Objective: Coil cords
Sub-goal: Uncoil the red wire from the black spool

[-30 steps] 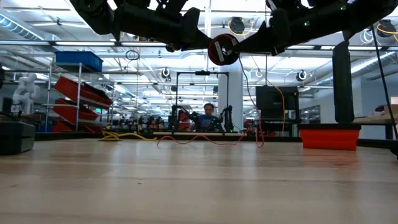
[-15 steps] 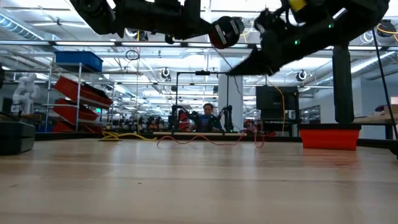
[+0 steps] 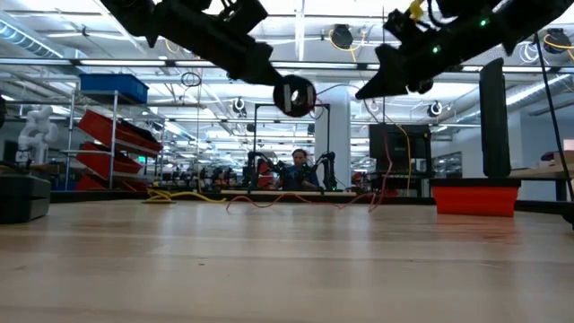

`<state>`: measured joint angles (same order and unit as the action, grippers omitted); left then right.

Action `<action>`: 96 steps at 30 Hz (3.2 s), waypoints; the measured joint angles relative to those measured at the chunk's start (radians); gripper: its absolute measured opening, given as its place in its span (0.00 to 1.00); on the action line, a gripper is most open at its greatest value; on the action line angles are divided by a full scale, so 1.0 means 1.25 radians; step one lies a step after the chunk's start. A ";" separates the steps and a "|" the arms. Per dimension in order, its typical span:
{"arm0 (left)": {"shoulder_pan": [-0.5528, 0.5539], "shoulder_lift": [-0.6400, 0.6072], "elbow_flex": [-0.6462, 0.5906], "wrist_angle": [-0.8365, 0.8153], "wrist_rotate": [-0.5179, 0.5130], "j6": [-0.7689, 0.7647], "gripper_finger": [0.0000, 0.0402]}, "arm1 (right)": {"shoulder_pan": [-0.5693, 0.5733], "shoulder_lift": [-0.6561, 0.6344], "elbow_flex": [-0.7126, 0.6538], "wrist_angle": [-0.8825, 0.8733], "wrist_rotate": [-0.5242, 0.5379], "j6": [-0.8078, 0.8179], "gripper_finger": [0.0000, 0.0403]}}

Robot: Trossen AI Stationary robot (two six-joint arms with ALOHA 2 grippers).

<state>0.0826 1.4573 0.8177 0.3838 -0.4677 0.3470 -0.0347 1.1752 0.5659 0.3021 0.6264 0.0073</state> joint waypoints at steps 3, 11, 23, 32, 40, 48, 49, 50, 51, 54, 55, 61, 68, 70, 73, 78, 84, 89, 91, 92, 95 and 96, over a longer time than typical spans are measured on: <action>0.003 -0.001 0.000 -0.015 -0.003 0.001 0.00 | 0.009 -0.021 0.000 0.001 0.001 -0.003 0.00; 0.018 0.002 -0.004 -0.025 -0.048 0.029 0.00 | 0.061 -0.021 0.000 0.073 -0.095 -0.075 0.00; 0.061 0.007 -0.004 0.151 -0.064 -0.012 0.00 | 0.092 0.052 0.001 0.181 -0.297 -0.108 0.00; 0.087 0.005 -0.004 0.267 0.176 -0.198 0.00 | 0.055 0.121 0.001 0.123 -0.126 -0.057 0.00; 0.084 -0.046 -0.005 0.089 0.244 -0.164 0.00 | 0.003 0.046 0.000 -0.063 0.088 -0.056 0.00; 0.077 -0.089 -0.005 0.057 0.245 -0.122 0.00 | -0.039 -0.065 0.000 -0.322 -0.010 0.042 0.02; 0.077 -0.090 -0.005 0.057 0.246 -0.120 0.00 | -0.041 -0.074 0.000 -0.346 -0.044 0.054 0.04; 0.077 -0.091 -0.005 0.057 0.246 -0.120 0.00 | -0.041 -0.081 0.000 -0.364 -0.073 0.066 0.06; 0.077 -0.091 -0.005 0.056 0.246 -0.120 0.00 | -0.039 -0.087 0.000 -0.373 -0.100 0.074 0.09; 0.077 -0.091 -0.005 0.049 0.246 -0.119 0.00 | -0.023 -0.105 0.000 -0.381 -0.187 0.089 0.19; 0.077 -0.091 -0.005 0.045 0.245 -0.119 0.00 | -0.016 -0.110 0.000 -0.380 -0.207 0.091 0.23; 0.078 -0.091 -0.005 0.030 0.242 -0.124 0.00 | 0.020 -0.125 0.000 -0.255 -0.234 0.080 0.45; 0.074 -0.091 -0.005 0.042 0.276 -0.147 0.00 | 0.020 -0.041 0.001 -0.011 -0.234 -0.026 0.51; 0.073 -0.091 -0.005 0.041 0.287 -0.148 0.00 | 0.015 -0.002 0.001 0.052 -0.234 -0.057 0.50; 0.067 -0.091 -0.005 0.039 0.289 -0.148 0.00 | 0.007 0.062 0.001 0.142 -0.228 -0.100 0.47; 0.058 -0.091 -0.005 0.037 0.296 -0.148 0.00 | -0.007 0.155 0.001 0.281 -0.207 -0.165 0.44; 0.052 -0.091 -0.005 0.032 0.300 -0.148 0.00 | -0.026 0.221 0.000 0.399 -0.201 -0.209 0.41; 0.052 -0.091 -0.005 0.033 0.308 -0.149 0.00 | -0.045 0.248 0.001 0.449 -0.258 -0.206 0.39; 0.052 -0.091 -0.005 0.036 0.309 -0.149 0.00 | -0.047 0.258 0.001 0.465 -0.259 -0.205 0.38; 0.052 -0.091 -0.005 0.036 0.309 -0.150 0.00 | -0.049 0.262 0.001 0.473 -0.260 -0.205 0.38; 0.052 -0.091 -0.005 0.036 0.309 -0.151 0.00 | -0.056 0.265 0.001 0.492 -0.276 -0.203 0.35; 0.052 -0.091 -0.005 0.037 0.309 -0.152 0.00 | -0.057 0.265 0.003 0.491 -0.276 -0.202 0.34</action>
<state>0.1478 1.3441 0.8120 0.4303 -0.0818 0.1566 -0.1053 1.5059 0.5697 0.9160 0.2810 -0.2453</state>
